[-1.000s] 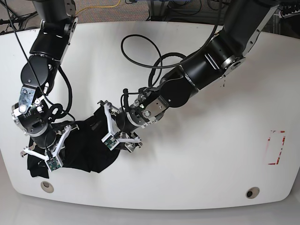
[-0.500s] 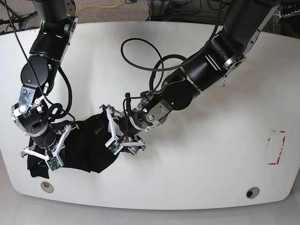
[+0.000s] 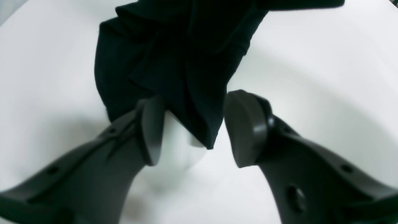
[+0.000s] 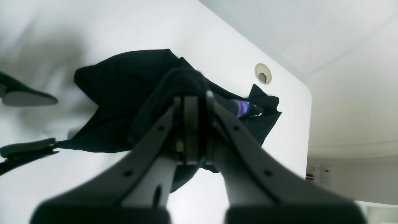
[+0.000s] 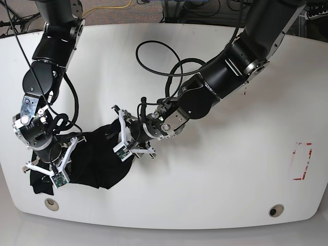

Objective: Fold the T-shirt properly

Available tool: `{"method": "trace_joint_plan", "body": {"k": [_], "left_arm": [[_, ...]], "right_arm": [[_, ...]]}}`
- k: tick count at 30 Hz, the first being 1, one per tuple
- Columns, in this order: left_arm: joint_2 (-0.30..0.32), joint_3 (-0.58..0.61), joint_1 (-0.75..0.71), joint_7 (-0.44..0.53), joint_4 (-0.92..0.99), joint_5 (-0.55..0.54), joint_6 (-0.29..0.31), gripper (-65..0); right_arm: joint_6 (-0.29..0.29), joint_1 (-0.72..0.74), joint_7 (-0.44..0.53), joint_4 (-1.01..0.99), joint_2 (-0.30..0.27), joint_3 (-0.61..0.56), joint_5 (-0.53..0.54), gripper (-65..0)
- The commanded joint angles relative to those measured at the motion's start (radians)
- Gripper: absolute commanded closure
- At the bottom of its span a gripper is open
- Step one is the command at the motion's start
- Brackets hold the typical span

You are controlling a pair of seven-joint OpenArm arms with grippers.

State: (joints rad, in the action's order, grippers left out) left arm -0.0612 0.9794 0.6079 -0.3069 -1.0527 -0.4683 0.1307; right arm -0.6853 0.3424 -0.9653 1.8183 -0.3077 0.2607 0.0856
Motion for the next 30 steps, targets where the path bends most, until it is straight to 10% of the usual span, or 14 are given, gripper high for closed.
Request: {"method": "trace_joint_plan", "body": {"k": [1,18,30], "left_arm": [[-0.01,-0.012,0.023,0.001,-0.005,-0.01,-0.004,-26.5],[-0.041,0.017,0.037,0.057,-0.004,0.0,-0.02,-44.2],[-0.022,0.015,0.038,0.093,-0.036,-0.013,-0.033,-44.9]], "right_arm": [[-0.01,0.025,0.025,0.02,-0.011,0.003,0.008,-0.4],[-0.011,0.011,0.023,0.02,-0.001,-0.001,0.005,-0.7],[-0.013,-0.001,0.016,0.022,0.007,-0.001,0.005,-0.5]]}}
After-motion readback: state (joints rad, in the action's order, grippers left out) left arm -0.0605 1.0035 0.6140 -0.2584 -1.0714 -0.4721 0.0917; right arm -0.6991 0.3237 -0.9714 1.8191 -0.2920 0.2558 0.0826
